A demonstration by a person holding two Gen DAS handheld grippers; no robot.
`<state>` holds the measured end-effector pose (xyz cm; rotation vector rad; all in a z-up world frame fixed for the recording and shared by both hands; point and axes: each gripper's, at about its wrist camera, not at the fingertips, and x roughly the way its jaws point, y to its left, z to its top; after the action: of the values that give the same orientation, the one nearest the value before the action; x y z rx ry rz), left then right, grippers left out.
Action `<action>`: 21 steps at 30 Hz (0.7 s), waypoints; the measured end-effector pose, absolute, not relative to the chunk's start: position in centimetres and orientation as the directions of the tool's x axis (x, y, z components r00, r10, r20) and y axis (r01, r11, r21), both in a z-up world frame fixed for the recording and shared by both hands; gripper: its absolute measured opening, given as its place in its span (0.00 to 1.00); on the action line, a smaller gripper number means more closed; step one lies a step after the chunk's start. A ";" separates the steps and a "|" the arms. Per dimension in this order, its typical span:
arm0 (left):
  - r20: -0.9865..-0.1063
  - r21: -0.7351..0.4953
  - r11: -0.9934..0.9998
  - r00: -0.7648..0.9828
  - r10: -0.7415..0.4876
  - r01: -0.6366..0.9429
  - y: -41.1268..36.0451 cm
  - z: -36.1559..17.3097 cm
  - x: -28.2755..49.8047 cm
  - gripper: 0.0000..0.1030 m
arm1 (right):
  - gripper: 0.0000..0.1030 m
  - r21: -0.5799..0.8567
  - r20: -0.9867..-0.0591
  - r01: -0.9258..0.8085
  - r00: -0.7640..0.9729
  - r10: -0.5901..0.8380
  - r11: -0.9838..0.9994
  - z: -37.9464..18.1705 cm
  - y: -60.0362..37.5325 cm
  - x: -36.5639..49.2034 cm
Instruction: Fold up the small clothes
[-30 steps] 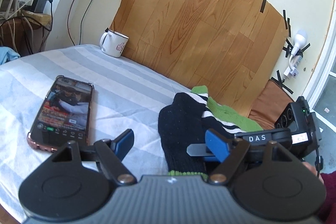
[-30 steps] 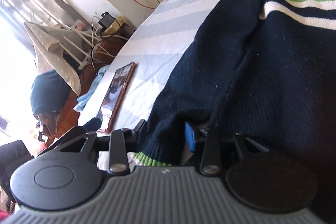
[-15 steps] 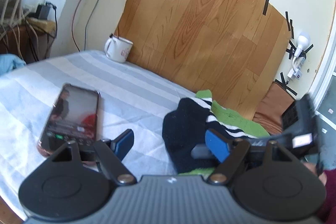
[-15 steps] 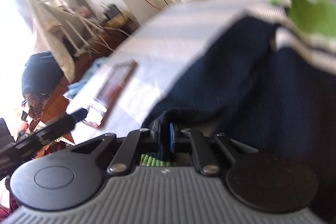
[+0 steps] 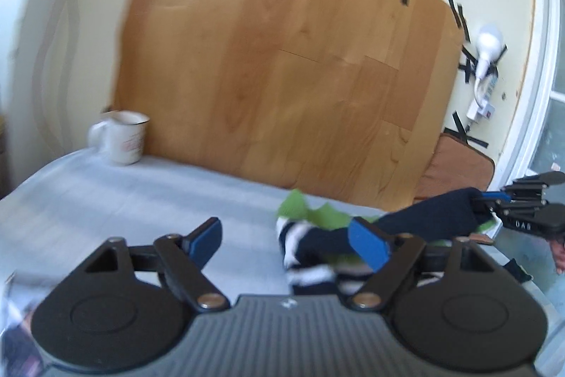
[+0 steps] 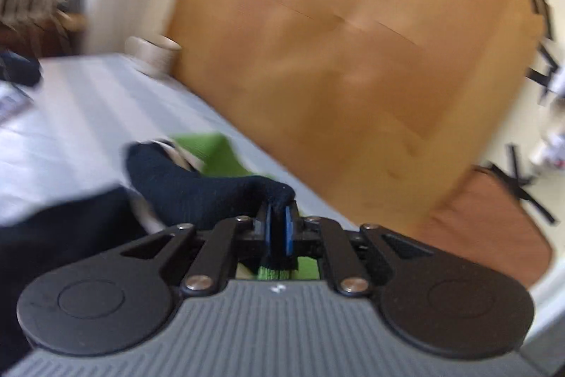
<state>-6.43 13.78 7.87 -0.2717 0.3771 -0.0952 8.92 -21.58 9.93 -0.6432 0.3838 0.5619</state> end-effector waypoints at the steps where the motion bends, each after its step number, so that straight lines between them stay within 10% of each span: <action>1: -0.364 -0.269 0.961 0.918 -0.159 0.060 13.2 7.8 -4.3 0.85 | 0.10 -0.469 -0.496 -0.572 0.801 0.336 0.673 9.3 -22.2 10.1; 10: -0.588 -0.267 0.961 0.778 -0.222 0.072 9.3 3.8 13.6 0.71 | 0.10 -0.391 -0.524 -0.563 0.786 0.327 0.728 5.8 -23.6 15.4; 12: -0.648 -0.169 0.983 0.743 -0.169 0.077 7.2 2.3 15.9 0.07 | 0.10 -0.384 -0.507 -0.552 0.796 0.331 0.740 6.2 -23.6 16.0; 17: -0.577 -0.132 0.989 0.816 -0.029 -0.058 8.7 1.7 15.8 0.08 | 0.12 -0.253 -0.519 -0.562 0.766 0.380 0.787 5.8 -24.7 18.2; 21: -0.631 -0.027 0.983 0.766 0.124 -0.182 8.9 -0.5 17.3 0.10 | 0.37 -0.135 -0.720 -0.553 0.625 0.302 0.822 0.1 -24.0 22.1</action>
<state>17.25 8.92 -0.47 -0.0887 0.6792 0.1661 22.08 -24.00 0.10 -0.3632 0.7478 0.5029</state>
